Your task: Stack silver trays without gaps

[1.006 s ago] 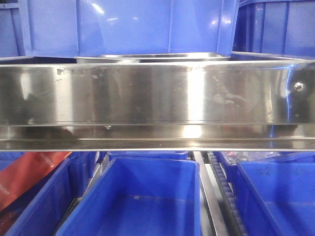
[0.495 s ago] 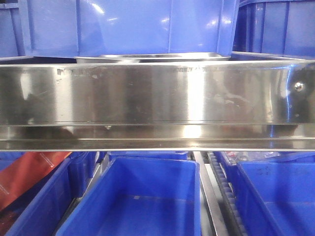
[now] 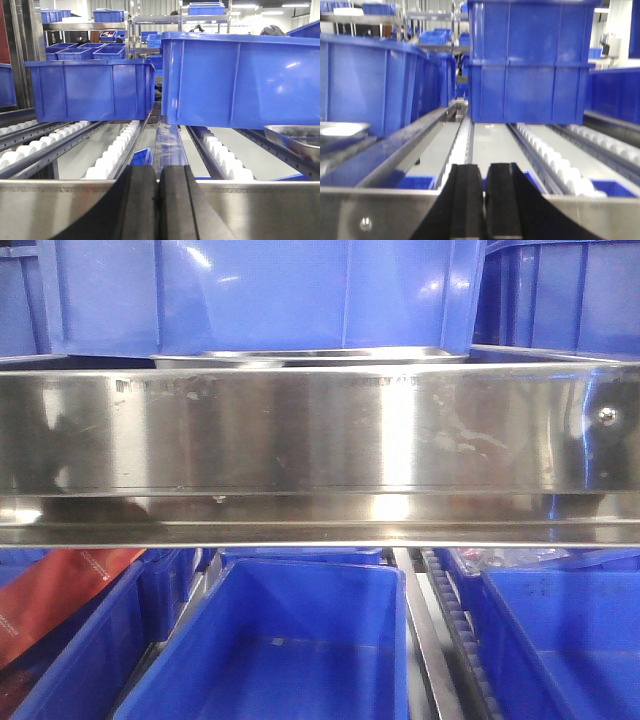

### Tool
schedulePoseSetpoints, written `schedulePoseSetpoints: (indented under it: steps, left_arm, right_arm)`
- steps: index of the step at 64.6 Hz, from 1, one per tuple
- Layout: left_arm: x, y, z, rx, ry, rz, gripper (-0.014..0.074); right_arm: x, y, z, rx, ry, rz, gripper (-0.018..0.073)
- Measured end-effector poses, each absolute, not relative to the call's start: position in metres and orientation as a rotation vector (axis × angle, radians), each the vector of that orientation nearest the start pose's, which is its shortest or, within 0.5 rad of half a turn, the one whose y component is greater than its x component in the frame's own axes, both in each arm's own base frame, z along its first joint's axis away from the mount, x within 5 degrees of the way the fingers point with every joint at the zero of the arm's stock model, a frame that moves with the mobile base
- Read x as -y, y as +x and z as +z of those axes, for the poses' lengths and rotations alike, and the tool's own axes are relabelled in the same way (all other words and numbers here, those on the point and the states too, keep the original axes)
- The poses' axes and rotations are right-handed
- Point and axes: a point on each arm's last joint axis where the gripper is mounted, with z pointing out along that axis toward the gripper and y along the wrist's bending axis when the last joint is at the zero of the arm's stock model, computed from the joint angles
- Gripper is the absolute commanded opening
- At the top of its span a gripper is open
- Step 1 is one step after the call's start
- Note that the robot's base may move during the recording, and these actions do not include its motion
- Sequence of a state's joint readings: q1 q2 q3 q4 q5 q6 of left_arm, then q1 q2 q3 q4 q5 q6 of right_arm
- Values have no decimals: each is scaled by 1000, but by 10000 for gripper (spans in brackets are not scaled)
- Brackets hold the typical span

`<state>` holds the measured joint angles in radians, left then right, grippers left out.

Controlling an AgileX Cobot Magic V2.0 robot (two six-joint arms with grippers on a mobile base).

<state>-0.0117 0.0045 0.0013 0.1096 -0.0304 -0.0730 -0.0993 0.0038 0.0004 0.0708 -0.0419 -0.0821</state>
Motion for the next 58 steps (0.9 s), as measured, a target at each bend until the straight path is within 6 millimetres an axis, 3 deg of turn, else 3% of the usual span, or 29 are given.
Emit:
schedulePoseSetpoints:
  steps: [8,15,28,35,48,58]
  left_arm:
    - [1,56,219,-1455,37,19,-6]
    - [0,50,244,-1415,32,23,-6]
    - [-1,33,302,-1323,23,34,-6]
    - [-1,35,323,-1353,20,40,-6]
    - [-3,65,351,-1612,6,57,-6]
    - [-4,95,364,-1786,-1,67,-6]
  right_arm:
    - [6,55,224,-1365,67,-99,-26]
    - [6,52,237,-1324,65,-100,-26]
    - [3,36,289,-1311,53,-91,-26]
    - [2,33,315,-1351,48,-86,-26]
    - [3,54,353,-1519,46,-74,-26]
    - [4,83,362,-1812,48,-37,-26]
